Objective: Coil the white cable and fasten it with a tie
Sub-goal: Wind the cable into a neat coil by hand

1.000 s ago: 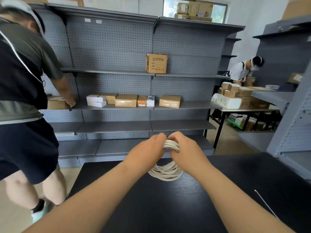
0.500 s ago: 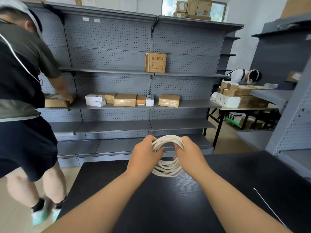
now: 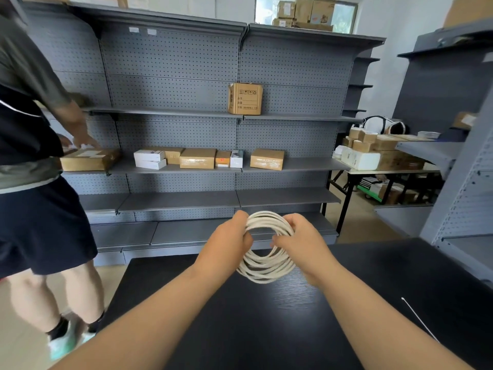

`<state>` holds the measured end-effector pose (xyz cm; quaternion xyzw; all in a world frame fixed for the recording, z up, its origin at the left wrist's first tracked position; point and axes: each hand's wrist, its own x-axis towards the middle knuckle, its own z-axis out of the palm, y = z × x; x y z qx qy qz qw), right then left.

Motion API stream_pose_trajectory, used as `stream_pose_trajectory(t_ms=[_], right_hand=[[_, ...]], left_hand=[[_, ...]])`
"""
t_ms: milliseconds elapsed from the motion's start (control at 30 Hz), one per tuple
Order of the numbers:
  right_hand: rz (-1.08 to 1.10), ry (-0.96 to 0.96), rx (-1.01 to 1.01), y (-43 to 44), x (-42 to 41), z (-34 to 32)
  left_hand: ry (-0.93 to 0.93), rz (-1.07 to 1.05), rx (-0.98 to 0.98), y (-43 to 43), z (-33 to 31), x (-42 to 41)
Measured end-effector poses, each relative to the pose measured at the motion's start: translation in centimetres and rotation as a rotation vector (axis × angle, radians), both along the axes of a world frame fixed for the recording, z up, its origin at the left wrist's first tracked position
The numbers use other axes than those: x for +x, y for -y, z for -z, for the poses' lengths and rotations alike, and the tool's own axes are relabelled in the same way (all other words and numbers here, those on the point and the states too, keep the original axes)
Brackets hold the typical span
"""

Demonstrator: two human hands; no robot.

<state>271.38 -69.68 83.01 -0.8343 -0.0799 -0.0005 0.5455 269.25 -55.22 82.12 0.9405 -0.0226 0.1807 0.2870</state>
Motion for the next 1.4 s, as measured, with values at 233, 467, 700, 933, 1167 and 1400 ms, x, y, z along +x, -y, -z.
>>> stream_pose_trajectory(t_ms=[233,467,700,933,1167,1400], right_hand=[[-0.118,0.233,-0.557,-0.5,-0.4,-0.2],[0.025,0.193,-0.339,-0.7,-0.4,0.3],[0.178,0.066,0.026,-1.6,-1.0,1.3],[0.202,0.056,0.100,-1.7,-1.2,1.5],[0.038,-0.023,0.037,-1.1,-1.1,0.1],[-0.100,0.230,-0.473,-1.0,-0.7,-0.6]], left_hand=[[-0.021,0.054,0.239,-0.1,-0.3,-0.1],[0.009,-0.070,-0.307,0.1,0.7,-0.5],[0.056,-0.124,-0.578,1.5,1.2,-0.8],[-0.022,-0.122,-0.640,1.4,1.1,-0.7],[0.051,-0.061,-0.349,0.0,0.9,-0.5],[0.061,0.073,0.071,0.2,-0.3,-0.9]])
